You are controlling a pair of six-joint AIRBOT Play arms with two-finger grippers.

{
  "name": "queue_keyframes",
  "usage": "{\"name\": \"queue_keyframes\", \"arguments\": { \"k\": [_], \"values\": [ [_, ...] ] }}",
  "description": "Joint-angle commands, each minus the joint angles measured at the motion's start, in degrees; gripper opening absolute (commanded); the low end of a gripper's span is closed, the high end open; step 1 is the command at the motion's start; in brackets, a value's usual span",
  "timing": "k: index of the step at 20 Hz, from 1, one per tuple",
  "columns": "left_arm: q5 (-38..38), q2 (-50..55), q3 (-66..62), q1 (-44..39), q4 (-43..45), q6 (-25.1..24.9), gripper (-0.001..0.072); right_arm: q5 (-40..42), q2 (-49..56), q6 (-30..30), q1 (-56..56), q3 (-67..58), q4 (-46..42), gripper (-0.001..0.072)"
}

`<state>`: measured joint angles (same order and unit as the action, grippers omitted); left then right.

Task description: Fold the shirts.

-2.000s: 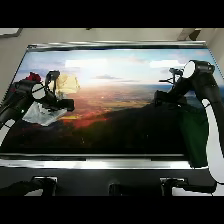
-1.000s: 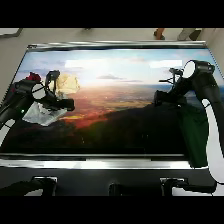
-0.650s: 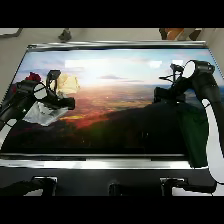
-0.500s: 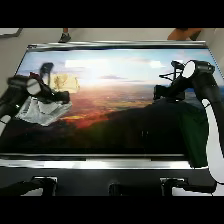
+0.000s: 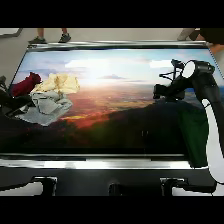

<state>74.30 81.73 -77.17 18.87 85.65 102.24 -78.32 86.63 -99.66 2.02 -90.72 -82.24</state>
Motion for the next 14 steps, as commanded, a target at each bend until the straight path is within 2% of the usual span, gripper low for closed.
{"name": "queue_keyframes", "arguments": {
  "k": [1,3,5,6,7,8,11,13,14],
  "values": [
    [-7.0,3.2,6.1,2.4,-4.2,0.4,0.0720,-1.6,0.0,0.0,0.0,-0.1,0.1,0.0627],
    [-9.7,5.4,6.6,2.4,-4.3,-0.2,0.0720,-2.6,0.0,-0.1,0.0,-0.1,0.3,0.0627],
    [-11.4,6.7,6.6,2.5,-6.9,-3.9,0.0716,-3.5,0.0,-0.6,0.0,-0.1,0.6,0.0627],
    [-11.2,7.0,6.6,2.5,-7.7,-4.3,0.0619,-3.9,0.0,-0.7,0.0,-0.1,0.7,0.0627],
    [-10.3,6.8,6.5,2.5,-8.7,-4.3,0.0213,-4.3,0.0,-0.7,0.0,-0.1,0.8,0.0626],
    [-9.4,6.3,5.9,2.5,-10.4,-5.4,0.0040,-4.5,0.0,-0.7,0.0,-0.1,0.8,0.0626],
    [-9.0,-0.3,0.8,2.2,-18.8,-10.0,0.0036,-5.1,-1.0,0.8,0.0,-0.1,0.2,0.0625],
    [-9.9,-9.0,-3.2,0.7,-23.2,-11.1,0.0036,-5.4,-3.2,1.5,0.0,-0.1,-1.2,0.0625],
    [-10.7,-13.9,-4.5,-0.8,-25.1,-13.2,0.0036,-5.4,-4.8,1.5,0.0,-0.1,-1.9,0.0625]
  ]
}}
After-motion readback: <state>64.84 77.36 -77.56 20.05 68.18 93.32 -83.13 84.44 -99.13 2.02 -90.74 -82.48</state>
